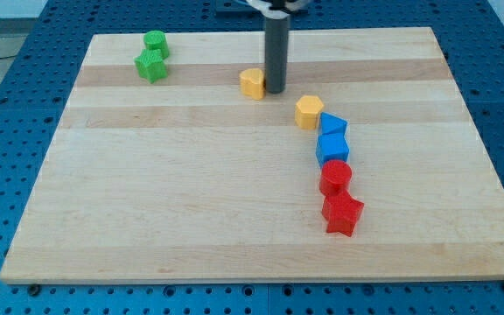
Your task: Move the yellow heart towards bottom of the green star
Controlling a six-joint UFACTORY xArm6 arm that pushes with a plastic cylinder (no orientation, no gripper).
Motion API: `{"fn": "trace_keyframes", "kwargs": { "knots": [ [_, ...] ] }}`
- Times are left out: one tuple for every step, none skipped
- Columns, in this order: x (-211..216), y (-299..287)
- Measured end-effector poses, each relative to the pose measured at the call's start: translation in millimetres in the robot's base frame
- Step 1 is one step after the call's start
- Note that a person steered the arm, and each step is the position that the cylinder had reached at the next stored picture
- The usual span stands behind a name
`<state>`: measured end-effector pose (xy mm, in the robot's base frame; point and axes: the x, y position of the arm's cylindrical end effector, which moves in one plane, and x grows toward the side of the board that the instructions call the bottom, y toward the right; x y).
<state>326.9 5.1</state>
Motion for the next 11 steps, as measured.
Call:
{"fn": "trace_keyframes", "kwargs": {
  "knots": [
    [-5, -31],
    [-7, -55],
    [-10, -74],
    [-10, -98],
    [-10, -119],
    [-10, -133],
    [-5, -139],
    [-1, -142],
    [-1, -142],
    [-1, -147],
    [-1, -151]
  ]
}}
